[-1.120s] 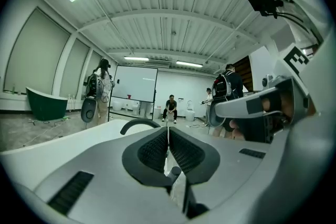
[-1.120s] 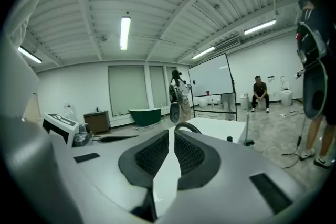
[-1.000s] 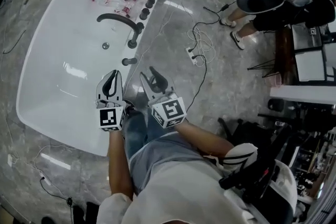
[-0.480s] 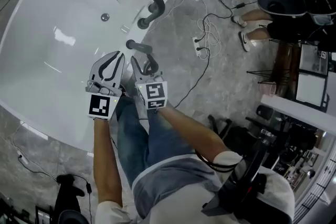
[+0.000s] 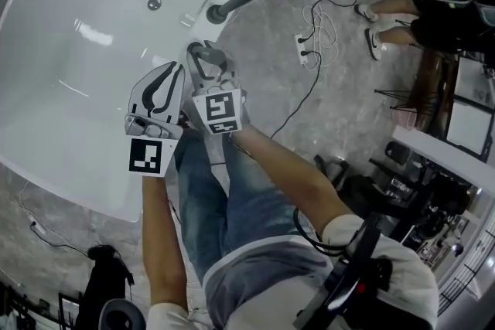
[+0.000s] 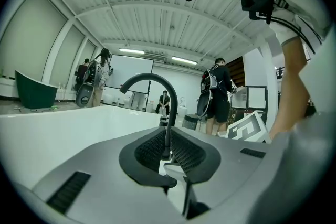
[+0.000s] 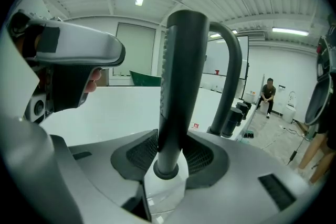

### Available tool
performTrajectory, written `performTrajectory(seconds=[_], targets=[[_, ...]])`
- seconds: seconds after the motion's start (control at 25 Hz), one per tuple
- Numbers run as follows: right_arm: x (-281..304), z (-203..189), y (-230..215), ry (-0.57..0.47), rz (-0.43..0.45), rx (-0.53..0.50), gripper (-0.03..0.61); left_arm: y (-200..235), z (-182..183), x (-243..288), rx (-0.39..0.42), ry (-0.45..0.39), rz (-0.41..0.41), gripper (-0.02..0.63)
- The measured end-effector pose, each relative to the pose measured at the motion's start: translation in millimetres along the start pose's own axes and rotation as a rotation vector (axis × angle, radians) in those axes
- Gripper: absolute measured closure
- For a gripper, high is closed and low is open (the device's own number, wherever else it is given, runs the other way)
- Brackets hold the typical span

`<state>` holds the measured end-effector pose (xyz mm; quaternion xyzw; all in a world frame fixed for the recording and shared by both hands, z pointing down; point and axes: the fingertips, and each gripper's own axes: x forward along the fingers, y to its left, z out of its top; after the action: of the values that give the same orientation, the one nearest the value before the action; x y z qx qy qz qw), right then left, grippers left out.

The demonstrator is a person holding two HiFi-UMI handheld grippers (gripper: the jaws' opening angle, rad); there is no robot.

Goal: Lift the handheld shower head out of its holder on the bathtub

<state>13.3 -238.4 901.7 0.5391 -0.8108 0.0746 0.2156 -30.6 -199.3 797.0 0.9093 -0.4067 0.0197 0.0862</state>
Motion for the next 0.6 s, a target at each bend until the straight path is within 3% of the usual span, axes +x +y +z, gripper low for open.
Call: performTrajectory(seconds=[0.28, 0.44, 0.6], targets=[[0.8, 6.7, 2.4, 0.005, 0.057, -0.001, 0.439, 9.2, -0.1, -2.9, -0.001, -0.012, 0.069, 0.594], [-25.0, 46.6, -2.9, -0.047, 0.06, 0.02, 0.44, 7.5, 29.0, -11.5, 0.011, -0.017, 0.088, 0.594], [-61.8, 104.4, -10.2, -0.092, 0.066, 0.038, 0.44, 1.4, 80.5, -25.8, 0.003, -0.03, 0.111, 0.595]])
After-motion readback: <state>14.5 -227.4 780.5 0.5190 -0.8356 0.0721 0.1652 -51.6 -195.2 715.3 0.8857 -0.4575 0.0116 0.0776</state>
